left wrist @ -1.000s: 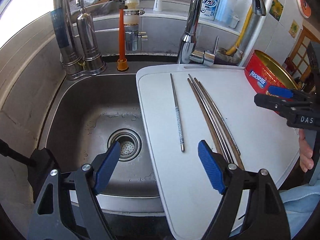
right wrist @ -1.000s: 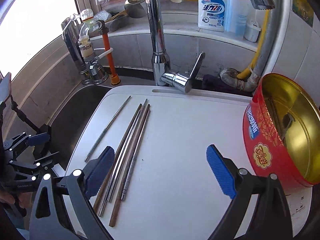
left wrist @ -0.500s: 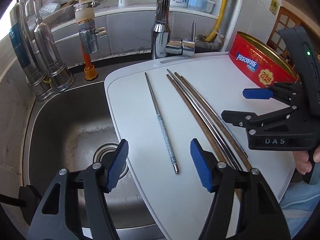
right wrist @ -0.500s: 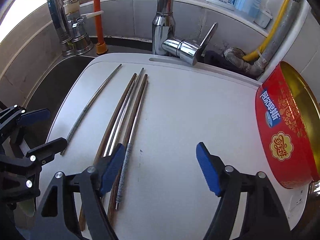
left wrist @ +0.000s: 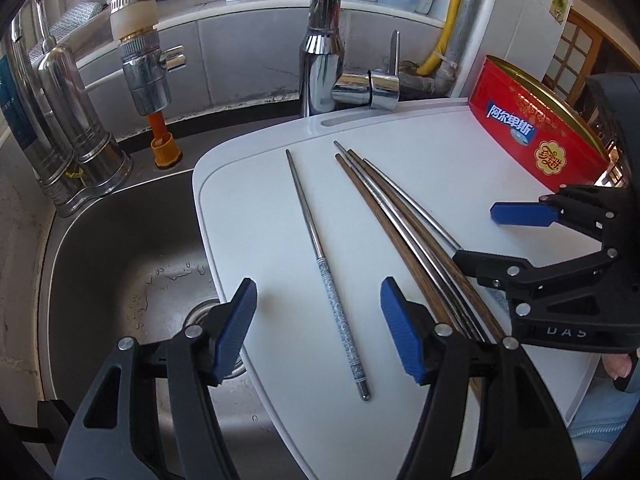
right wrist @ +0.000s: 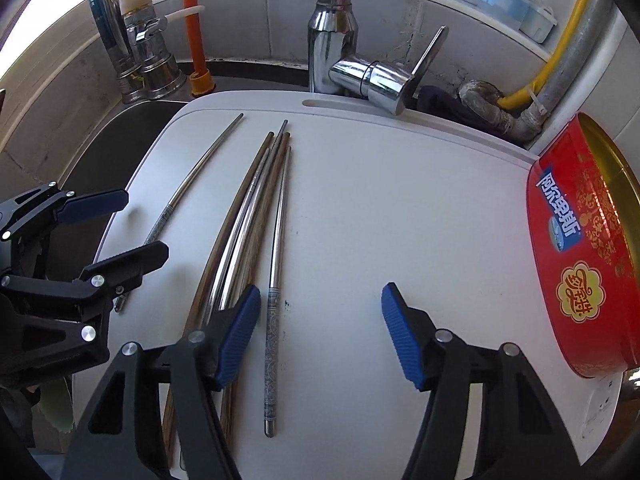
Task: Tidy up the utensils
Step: 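Grasp a patterned steel chopstick with the left tool while the right tool grasps another, then carry the steel chopstick with the left tool while the right tool carries its chopstick over the tin, then open the left tool to drop its chopstick while the right tool drops its chopstick into the tin, then move both open tools back over the remaining chopsticks on the cutting board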
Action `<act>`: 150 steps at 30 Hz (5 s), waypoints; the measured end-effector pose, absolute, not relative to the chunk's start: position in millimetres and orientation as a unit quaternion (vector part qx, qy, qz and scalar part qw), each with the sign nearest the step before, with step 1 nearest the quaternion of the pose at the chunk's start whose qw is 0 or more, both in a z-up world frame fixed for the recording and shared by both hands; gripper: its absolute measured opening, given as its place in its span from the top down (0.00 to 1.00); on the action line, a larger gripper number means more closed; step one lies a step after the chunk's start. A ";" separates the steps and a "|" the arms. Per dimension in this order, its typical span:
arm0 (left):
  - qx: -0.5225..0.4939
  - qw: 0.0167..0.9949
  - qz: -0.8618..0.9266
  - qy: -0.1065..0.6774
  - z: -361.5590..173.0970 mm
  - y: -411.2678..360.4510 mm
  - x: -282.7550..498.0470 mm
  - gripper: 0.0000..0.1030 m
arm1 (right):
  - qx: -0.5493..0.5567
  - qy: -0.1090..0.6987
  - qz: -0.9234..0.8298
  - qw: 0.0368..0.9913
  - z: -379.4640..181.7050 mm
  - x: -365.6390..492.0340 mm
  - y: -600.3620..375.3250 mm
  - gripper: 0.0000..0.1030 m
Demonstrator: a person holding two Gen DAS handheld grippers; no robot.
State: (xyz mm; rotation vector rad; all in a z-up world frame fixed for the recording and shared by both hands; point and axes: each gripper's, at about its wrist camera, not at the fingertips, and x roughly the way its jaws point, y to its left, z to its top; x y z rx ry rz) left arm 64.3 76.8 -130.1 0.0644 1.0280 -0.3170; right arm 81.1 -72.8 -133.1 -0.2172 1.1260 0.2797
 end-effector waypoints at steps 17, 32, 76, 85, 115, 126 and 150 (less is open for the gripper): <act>-0.037 0.858 -0.130 0.495 -114.8 78.8 55.1 0.95 | -0.050 0.538 0.148 0.828 -115.9 73.4 -89.4 0.95; -0.045 0.902 -0.154 0.400 -27.3 47.3 8.3 0.95 | 0.009 0.385 0.179 0.905 -3.7 21.5 -136.9 0.94; -0.020 0.827 -0.240 0.508 25.8 -196.6 143.7 0.95 | 0.167 0.443 0.165 0.865 36.4 150.2 -424.5 0.94; 0.044 0.781 -0.228 0.580 -39.5 -260.2 186.2 0.95 | 0.134 0.575 0.118 0.799 -41.1 186.8 -429.2 0.94; 0.147 0.783 -0.200 0.571 -75.9 -283.7 184.7 0.36 | 0.104 0.568 0.101 0.810 -48.9 190.8 -414.3 0.34; 0.141 0.781 -0.207 0.572 -73.3 -286.7 178.4 0.36 | 0.116 0.570 0.102 0.807 -53.8 186.7 -415.9 0.34; 0.031 0.883 -0.191 0.427 34.4 -167.8 84.9 0.27 | 0.211 0.374 0.112 0.896 32.3 93.0 -387.8 0.11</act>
